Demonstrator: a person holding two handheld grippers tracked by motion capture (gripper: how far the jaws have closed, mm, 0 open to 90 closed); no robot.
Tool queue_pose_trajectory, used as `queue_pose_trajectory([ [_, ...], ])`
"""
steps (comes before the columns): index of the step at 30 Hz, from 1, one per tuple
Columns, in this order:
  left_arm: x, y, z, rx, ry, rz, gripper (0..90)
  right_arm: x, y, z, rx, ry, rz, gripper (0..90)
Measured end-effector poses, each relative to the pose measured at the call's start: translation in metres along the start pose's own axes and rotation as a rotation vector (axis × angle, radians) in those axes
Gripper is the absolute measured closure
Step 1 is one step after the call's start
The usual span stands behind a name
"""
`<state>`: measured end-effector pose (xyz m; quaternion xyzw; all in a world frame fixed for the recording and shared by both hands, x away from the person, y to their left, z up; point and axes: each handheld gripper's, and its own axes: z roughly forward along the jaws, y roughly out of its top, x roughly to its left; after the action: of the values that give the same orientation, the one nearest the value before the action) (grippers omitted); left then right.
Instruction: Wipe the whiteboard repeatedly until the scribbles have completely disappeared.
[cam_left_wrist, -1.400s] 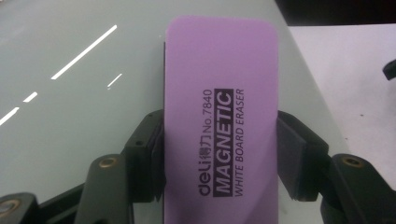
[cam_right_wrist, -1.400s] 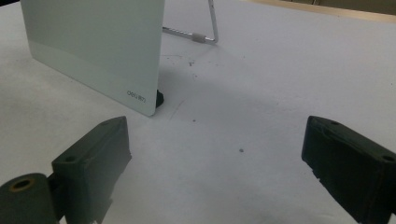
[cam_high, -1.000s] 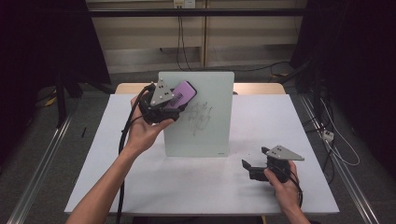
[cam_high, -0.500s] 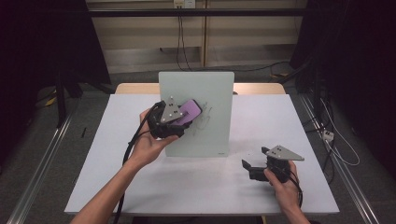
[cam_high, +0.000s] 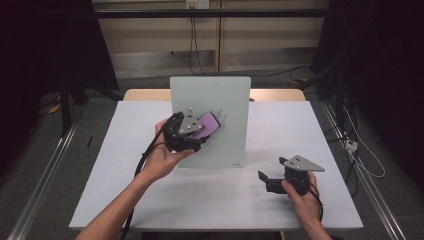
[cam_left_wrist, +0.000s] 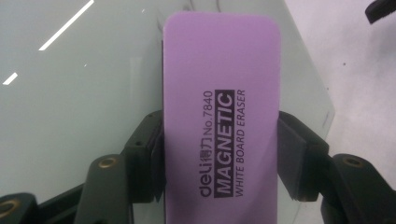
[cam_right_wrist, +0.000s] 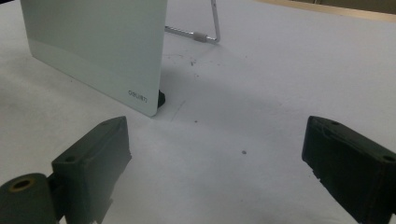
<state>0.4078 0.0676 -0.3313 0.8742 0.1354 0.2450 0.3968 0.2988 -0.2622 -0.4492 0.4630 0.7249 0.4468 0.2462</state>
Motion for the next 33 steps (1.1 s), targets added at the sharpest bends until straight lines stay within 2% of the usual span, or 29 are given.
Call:
queue_pose_trajectory([
  [17, 0.012, 0.03, 0.001, -0.073, 0.016, -0.029, 40.9, -0.001, 0.0, -0.001, -0.002, 0.0, 0.002, 7.9],
  [20, 0.009, 0.03, 0.003, -0.072, 0.005, -0.019, 40.9, -0.001, -0.001, -0.001, -0.001, 0.001, 0.002, 7.9],
  [27, -0.007, 0.031, 0.019, -0.042, -0.035, 0.017, 40.9, -0.001, -0.001, -0.002, -0.004, 0.0, 0.002, 7.9],
  [33, -0.017, 0.026, 0.027, -0.024, -0.068, 0.021, 40.9, -0.002, -0.001, -0.003, -0.005, -0.001, 0.003, 7.9],
])
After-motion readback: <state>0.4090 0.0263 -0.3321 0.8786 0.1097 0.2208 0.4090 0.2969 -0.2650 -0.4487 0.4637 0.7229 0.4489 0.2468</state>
